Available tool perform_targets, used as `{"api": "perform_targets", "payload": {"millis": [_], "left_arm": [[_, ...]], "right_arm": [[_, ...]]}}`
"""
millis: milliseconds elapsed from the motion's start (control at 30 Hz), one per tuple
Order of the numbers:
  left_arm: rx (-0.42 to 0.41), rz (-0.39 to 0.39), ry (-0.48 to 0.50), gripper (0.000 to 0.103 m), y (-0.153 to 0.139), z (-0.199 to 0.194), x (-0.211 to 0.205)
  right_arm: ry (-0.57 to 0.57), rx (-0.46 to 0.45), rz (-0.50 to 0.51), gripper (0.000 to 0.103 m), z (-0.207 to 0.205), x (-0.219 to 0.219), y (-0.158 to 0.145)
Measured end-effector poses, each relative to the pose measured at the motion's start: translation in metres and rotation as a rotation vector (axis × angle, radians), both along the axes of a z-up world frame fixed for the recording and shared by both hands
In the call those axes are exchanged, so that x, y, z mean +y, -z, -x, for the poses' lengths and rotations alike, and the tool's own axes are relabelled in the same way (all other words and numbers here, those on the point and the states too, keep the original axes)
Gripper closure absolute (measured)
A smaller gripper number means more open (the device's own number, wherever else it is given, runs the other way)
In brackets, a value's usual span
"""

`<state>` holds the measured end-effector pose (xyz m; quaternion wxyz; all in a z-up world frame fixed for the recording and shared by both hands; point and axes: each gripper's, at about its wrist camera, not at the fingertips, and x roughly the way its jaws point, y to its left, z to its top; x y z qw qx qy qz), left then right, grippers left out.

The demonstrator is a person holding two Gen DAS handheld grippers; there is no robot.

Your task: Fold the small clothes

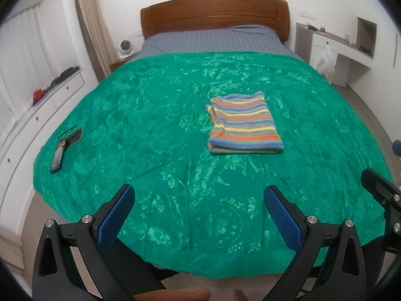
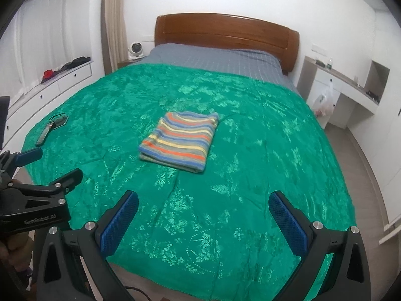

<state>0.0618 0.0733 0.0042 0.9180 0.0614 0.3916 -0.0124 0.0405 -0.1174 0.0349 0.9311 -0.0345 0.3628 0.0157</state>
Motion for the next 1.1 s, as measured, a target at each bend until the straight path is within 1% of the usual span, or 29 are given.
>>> {"api": "perform_targets", "payload": {"millis": [133,267,367,700,767,833,933,1100], "left_arm": [[0.006,-0.002,-0.001,0.000,0.001,0.002,0.002],[0.013,0.012,-0.002,0.000,0.001,0.003,0.006],[0.019,0.015,-0.003,0.000,0.002,0.003,0.006],[0.015,0.007,-0.004,0.000,0.001,0.004,0.004],[0.011,0.009,-0.005,0.000,0.000,0.003,0.004],[0.008,0.009,-0.005,0.000,-0.001,0.003,0.004],[0.002,0.007,-0.007,0.000,-0.002,0.005,0.005],[-0.005,0.016,-0.014,0.000,-0.005,0.005,0.007]], "right_arm": [[-0.016,0.010,0.001,0.001,0.000,0.005,0.001],[-0.017,0.047,-0.011,0.001,-0.001,0.006,0.009],[-0.013,0.057,-0.011,0.001,0.000,0.006,0.011],[-0.029,0.029,-0.056,0.001,0.009,0.009,-0.004],[-0.031,0.016,-0.047,0.001,0.009,0.010,-0.007],[-0.029,0.020,-0.034,0.001,0.007,0.011,-0.005],[-0.025,0.033,-0.055,0.001,0.004,0.010,-0.003],[-0.030,0.033,-0.050,0.001,0.005,0.011,-0.002]]}}
